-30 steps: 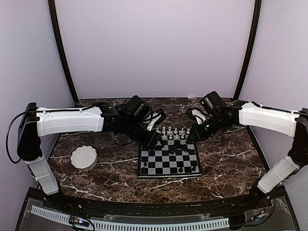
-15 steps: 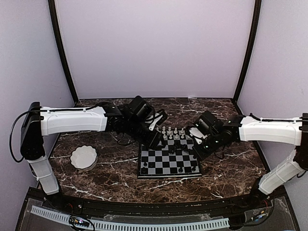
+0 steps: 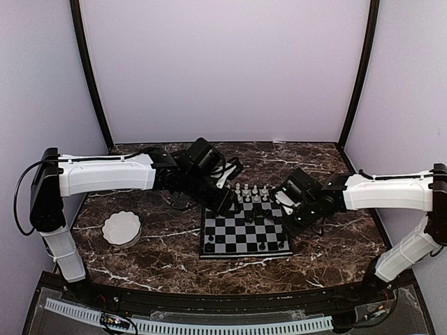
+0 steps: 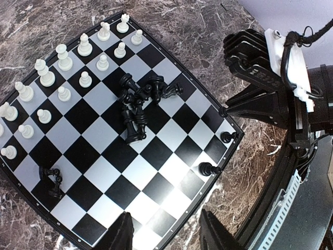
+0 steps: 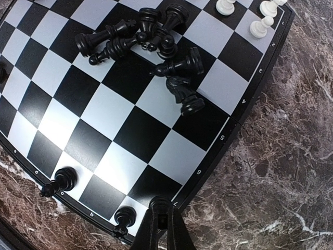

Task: Set up the chess pieces on the board
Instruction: Place the pawn at a7.

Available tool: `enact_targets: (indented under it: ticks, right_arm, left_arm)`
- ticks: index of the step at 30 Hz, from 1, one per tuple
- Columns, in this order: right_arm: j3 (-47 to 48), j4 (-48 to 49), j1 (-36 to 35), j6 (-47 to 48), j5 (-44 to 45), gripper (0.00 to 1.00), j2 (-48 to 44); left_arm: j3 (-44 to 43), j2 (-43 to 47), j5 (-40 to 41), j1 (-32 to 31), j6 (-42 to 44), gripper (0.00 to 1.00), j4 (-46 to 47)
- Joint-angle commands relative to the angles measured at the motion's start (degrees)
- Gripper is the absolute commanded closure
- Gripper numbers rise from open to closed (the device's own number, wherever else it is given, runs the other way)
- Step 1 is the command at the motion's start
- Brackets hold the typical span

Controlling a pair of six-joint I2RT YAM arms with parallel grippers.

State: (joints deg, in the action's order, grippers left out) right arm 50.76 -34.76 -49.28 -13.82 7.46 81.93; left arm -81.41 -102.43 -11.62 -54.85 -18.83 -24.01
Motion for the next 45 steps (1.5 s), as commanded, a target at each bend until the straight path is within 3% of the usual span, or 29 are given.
enact_targets:
  ticks: [1,30,40,45]
  right_arm:
    - [-0.6,2.5,-0.7,-0.9,-0.7,1.00,1.2]
    - [-1.5,3.7,-2.2,-2.3,-0.6,0.98,3.9]
    - [-0.3,2.0,-2.6,-2.5,1.1,0.81,3.1]
    - [5.1,-2.3,-2.6,-2.6,1.8,0.76,1.6]
  left_arm:
    - [-1.4,0.4,-0.1,0.2,-0.5,0.54,-1.4]
    - [1.2,1.2,0.2,0.2,-1.6,0.54,-0.5]
    - [1.4,1.3,0.2,0.2,-1.7,0.54,-0.4]
    - [1.4,1.3,0.1,0.2,-1.7,0.54,-0.3]
